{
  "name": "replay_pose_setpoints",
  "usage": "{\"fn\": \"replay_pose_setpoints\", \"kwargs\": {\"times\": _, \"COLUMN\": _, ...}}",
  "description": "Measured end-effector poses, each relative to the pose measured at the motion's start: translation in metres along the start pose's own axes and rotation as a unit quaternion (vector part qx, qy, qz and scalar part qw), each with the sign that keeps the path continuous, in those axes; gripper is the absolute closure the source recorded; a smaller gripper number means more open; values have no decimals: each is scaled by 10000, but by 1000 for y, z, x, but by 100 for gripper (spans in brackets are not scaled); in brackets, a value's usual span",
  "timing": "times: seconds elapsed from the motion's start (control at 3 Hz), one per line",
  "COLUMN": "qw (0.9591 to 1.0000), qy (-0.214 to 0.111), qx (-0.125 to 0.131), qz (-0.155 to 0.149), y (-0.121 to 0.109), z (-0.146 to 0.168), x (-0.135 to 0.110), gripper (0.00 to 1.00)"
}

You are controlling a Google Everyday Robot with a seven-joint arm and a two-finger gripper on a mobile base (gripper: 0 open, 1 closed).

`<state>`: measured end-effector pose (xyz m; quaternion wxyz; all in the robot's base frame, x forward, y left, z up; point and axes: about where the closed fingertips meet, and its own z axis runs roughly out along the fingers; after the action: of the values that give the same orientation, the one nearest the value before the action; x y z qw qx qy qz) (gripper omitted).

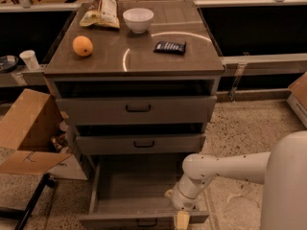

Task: Close bottom drawer

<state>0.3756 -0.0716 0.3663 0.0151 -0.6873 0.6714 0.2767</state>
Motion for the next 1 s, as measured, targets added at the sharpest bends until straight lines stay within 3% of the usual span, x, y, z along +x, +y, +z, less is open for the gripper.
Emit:
{"fn": "replay_pose_setpoints", "kwargs": {"times": 0.33, "qw": 9999, "qy": 110, "qx": -11, "qz": 78, "y": -10, "z": 28, "x": 20, "gripper": 0}}
{"fn": "replay_pose_setpoints", "kwargs": {"times": 1.0, "qw": 9995, "qy": 161, "qx": 165, "qz": 215, "y": -22, "z": 92, "x": 67, "gripper": 42}}
